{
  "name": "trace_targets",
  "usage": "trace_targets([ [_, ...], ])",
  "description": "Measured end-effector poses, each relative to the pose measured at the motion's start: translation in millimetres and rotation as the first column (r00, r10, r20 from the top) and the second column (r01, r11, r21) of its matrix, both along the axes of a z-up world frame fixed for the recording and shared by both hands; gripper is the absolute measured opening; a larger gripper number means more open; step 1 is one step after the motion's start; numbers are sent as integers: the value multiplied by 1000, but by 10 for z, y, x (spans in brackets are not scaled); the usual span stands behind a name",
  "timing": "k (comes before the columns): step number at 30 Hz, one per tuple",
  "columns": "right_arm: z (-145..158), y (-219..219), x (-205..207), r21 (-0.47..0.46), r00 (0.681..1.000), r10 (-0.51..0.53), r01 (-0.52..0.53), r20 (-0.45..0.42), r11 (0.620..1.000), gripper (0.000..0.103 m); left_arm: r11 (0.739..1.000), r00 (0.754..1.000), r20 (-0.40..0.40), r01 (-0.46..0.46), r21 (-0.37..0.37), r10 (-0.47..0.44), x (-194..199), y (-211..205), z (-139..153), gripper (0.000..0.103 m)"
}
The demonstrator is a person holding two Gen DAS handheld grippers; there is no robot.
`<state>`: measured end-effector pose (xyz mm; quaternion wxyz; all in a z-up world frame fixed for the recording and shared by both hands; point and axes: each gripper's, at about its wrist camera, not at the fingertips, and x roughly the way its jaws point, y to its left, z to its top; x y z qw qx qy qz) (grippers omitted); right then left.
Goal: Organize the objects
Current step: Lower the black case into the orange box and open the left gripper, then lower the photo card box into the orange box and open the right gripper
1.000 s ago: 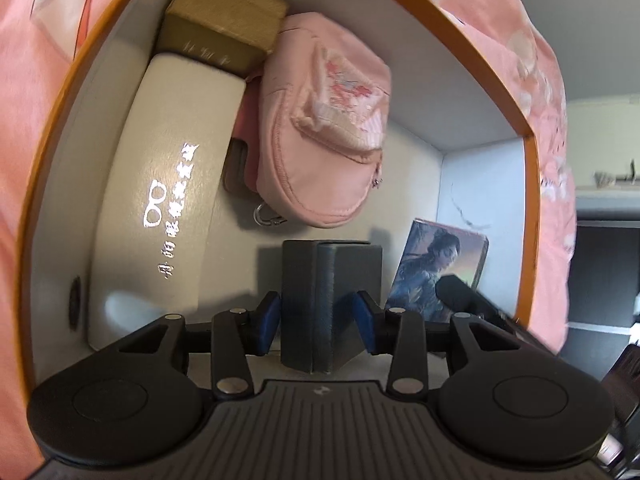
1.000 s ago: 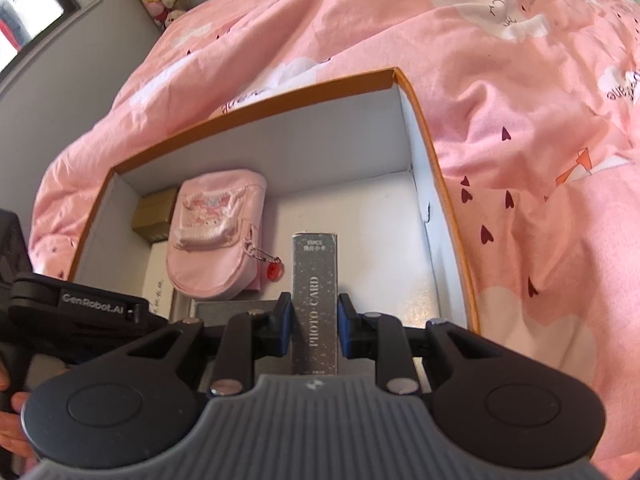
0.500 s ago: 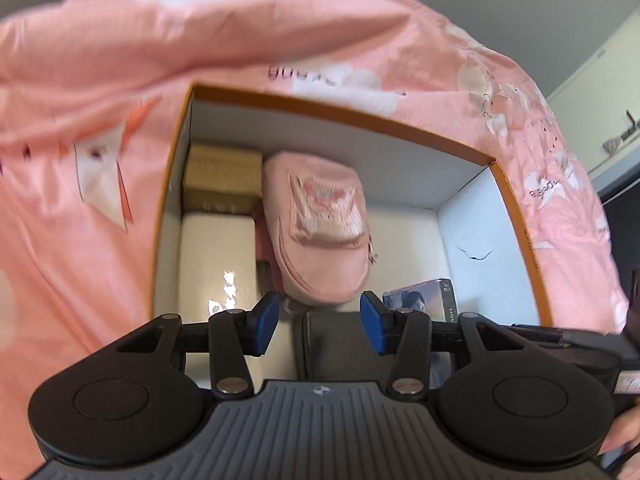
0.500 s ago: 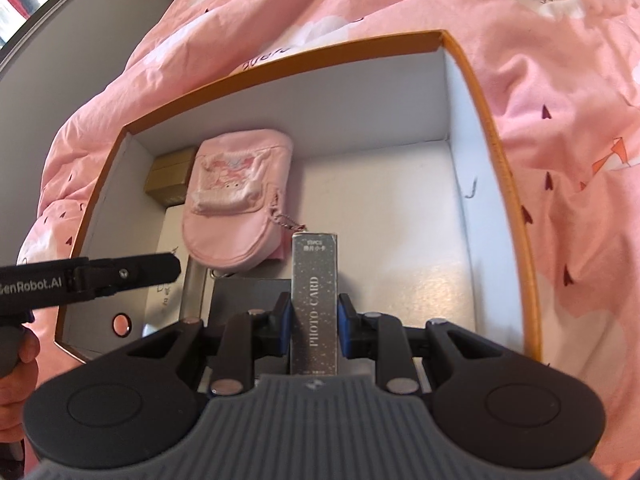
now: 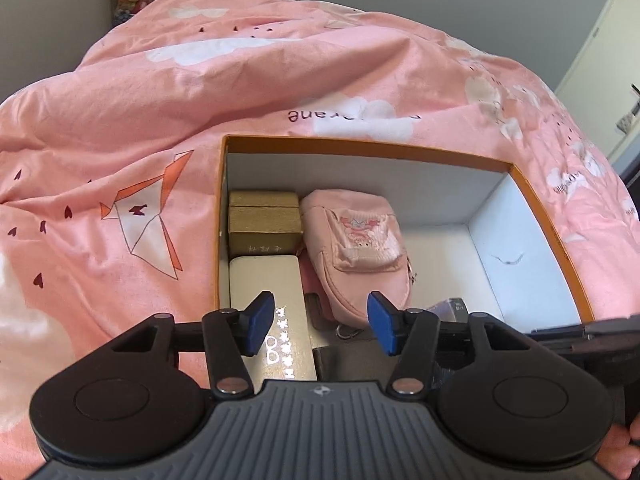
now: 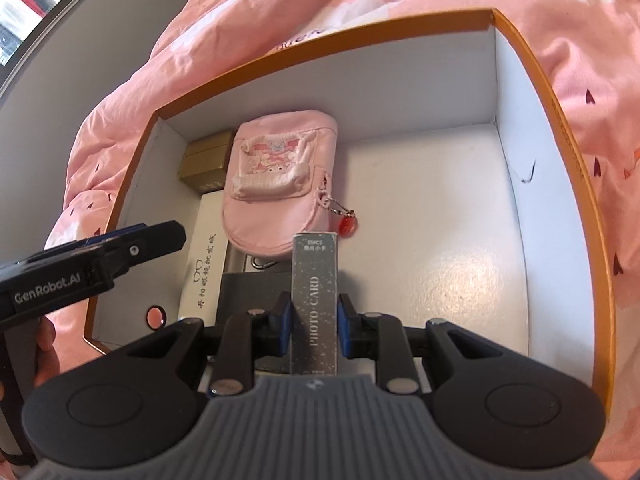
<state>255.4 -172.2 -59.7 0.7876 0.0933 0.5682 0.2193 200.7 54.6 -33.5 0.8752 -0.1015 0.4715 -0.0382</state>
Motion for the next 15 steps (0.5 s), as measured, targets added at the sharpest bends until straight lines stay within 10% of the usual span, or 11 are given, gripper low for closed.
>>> trace_targets([
  [15,-155,-1,83,17,994,-19,20,-107,1000,24,978,987,-23,164,130,-162,-79,-295,-101,52],
])
